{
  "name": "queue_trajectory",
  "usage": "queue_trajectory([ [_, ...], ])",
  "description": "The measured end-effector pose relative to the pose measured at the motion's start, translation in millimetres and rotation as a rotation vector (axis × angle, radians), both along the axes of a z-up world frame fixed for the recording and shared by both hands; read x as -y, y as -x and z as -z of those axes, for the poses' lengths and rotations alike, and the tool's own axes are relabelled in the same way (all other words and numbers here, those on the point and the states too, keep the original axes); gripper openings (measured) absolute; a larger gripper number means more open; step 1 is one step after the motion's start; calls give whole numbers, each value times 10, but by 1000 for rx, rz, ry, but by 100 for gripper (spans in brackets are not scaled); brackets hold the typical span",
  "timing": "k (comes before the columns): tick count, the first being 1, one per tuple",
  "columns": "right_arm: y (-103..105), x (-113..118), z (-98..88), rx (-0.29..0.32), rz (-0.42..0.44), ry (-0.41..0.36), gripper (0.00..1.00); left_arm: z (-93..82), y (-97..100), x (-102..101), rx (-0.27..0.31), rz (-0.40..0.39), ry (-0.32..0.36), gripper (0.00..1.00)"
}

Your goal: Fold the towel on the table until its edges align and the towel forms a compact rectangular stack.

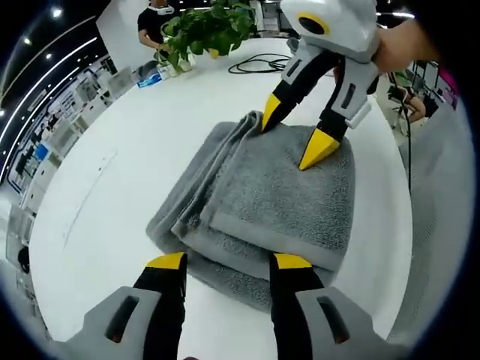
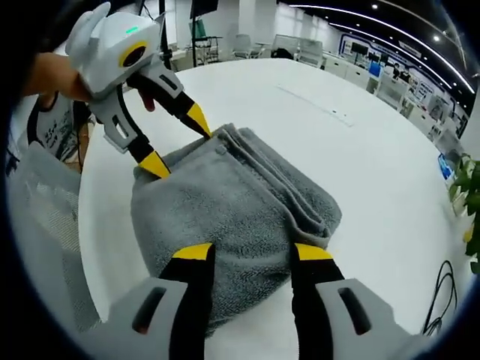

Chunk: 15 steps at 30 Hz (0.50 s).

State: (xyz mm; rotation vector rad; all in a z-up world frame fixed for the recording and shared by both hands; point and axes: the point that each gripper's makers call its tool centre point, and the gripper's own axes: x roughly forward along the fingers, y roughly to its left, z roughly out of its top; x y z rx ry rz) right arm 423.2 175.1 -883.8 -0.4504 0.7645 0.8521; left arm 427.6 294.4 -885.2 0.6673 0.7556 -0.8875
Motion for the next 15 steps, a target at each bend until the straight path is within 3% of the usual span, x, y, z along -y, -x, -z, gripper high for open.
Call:
queue_trajectory([
  [4,-51,61,-171,67,74,-46,45,-136,-23,-15,1,-92,113,43],
  [7,33,111,-165,31,116,-73,48,-181,-13,-51,-16,-146,153,44],
  [15,172,195,-9,-10,128,-78,50,-249,65,-55,-5,-179,186,48],
])
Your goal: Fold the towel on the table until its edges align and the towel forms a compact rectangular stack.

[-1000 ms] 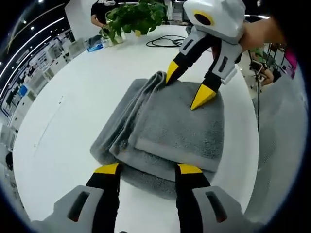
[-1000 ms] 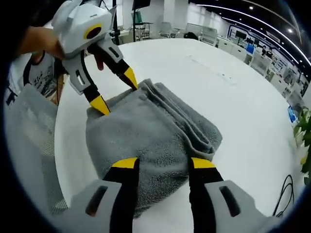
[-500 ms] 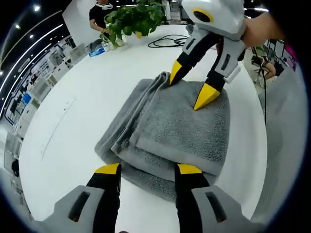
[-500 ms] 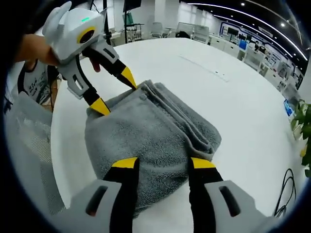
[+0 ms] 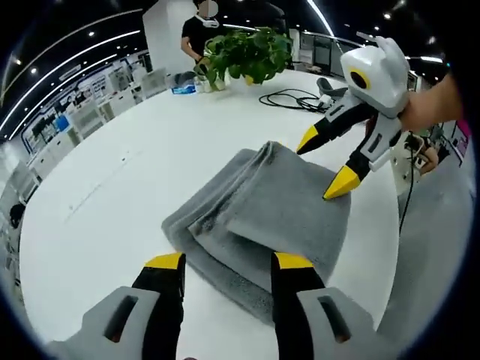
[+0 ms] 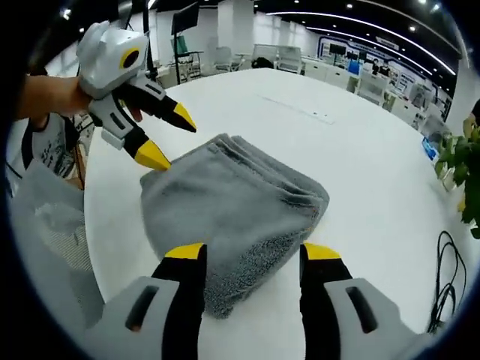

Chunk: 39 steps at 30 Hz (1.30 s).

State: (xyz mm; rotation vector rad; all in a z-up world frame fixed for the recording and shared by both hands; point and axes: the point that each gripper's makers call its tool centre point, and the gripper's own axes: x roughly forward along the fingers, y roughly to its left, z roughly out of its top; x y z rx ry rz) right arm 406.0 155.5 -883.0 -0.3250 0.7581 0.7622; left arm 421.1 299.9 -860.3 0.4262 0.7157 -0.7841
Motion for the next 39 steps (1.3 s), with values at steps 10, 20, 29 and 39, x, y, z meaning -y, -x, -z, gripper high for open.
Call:
queue_trajectory([
  [10,-45,56,144,-33,39,-18,51,136,178,72,-53,-17,19,50],
  [20,32,-15,208,-57,35,-31,43,179,231,51,-67,-61,44,52],
  [29,59,-46,205,-69,35,-24,42,6,219,45,-40,-106,95,54],
  [39,56,-43,211,-78,37,-26,43,-96,102,-124,12,-182,95,56],
])
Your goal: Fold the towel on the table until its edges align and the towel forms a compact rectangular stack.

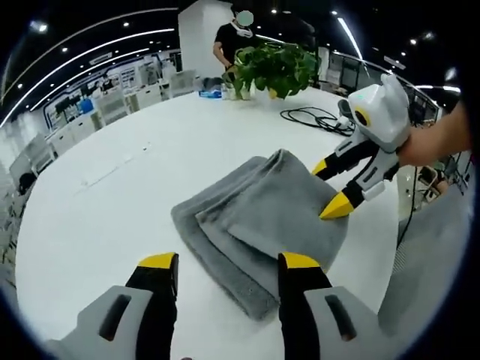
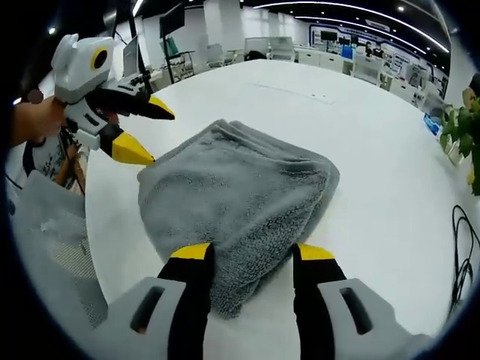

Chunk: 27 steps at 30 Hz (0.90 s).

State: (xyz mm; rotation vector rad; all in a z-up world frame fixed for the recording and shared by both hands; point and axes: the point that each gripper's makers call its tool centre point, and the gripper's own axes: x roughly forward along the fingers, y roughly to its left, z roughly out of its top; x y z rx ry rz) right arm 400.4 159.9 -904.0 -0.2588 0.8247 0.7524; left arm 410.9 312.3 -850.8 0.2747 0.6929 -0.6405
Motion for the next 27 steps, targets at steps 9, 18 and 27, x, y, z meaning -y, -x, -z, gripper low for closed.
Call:
queue_trajectory([
  [9,12,-1,-7,-2,5,-2,43,234,187,218,-76,56,-8,65],
  [18,-19,5,14,6,15,-12,43,456,179,249,-143,49,-37,54],
  [27,-237,-16,-1,41,3,9,42,476,-11,230,-136,40,-24,54],
])
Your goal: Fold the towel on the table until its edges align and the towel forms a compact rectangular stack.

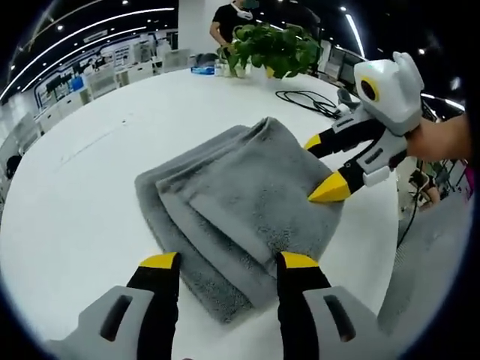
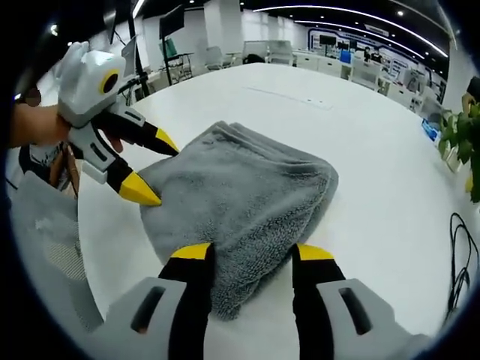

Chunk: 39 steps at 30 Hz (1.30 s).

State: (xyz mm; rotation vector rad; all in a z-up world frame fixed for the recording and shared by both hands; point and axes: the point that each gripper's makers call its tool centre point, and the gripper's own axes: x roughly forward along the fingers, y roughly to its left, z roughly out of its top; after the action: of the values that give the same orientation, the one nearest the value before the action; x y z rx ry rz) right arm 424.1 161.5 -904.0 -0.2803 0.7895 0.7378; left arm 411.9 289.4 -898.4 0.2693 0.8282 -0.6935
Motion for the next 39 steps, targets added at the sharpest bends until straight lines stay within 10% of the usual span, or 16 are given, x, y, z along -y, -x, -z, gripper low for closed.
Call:
queue_trajectory([
  [26,-701,-185,-44,50,-15,60,39,14,-721,-152,-11,-32,-24,55],
  [39,-756,-126,-104,18,24,59,45,-73,-762,-137,6,17,-59,57],
])
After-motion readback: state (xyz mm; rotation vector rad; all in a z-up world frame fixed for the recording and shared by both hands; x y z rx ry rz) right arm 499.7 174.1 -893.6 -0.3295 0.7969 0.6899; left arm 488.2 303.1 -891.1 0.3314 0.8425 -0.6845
